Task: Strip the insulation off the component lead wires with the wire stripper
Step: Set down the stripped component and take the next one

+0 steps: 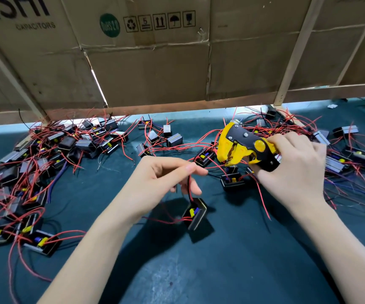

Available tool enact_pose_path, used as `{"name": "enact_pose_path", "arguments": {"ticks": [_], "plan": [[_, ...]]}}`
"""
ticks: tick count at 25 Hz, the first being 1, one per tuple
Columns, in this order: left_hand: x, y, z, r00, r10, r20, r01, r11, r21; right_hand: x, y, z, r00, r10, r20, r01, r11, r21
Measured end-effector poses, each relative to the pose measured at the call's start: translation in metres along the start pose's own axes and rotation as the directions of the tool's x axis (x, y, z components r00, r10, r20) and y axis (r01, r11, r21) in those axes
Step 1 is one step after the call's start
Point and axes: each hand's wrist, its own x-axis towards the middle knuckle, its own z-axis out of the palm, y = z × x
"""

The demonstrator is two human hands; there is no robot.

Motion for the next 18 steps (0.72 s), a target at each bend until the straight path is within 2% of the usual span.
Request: {"name": "enact_pose_path", "arguments": {"ticks": [3, 9, 12, 13, 16, 18], "plan": [[-0.001, 0.000, 0.003, 0.996, 0.035, 0.080, -0.039, 0.998, 0.043, -0.003, -0.010, 0.004, 0.999, 0.042, 0.028, -0.042, 0.999, -0.013], [-0.001, -0.006, 0.008, 0.999, -0.025, 0.045, 0.018, 0.988, 0.151, -0.006, -0.009, 0.007, 0.993, 0.087, 0.082, -0.082, 0.994, -0.071], [-0.002, -0.012, 0.010, 0.999, 0.035, -0.008, -0.029, 0.917, 0.397, -0.005, -0.009, 0.007, 0.989, 0.111, 0.094, -0.103, 0.991, -0.081], [-0.002, -0.013, 0.011, 0.999, 0.042, -0.017, -0.031, 0.904, 0.427, -0.005, -0.010, 0.008, 0.989, 0.112, 0.100, -0.104, 0.991, -0.083], [-0.001, -0.012, 0.014, 1.000, 0.018, 0.013, -0.022, 0.947, 0.319, -0.006, -0.010, 0.009, 0.986, 0.117, 0.119, -0.108, 0.991, -0.075], [-0.002, -0.010, 0.015, 0.998, 0.032, 0.048, -0.047, 0.933, 0.356, -0.006, -0.009, 0.009, 0.986, 0.118, 0.116, -0.111, 0.992, -0.064]]}}
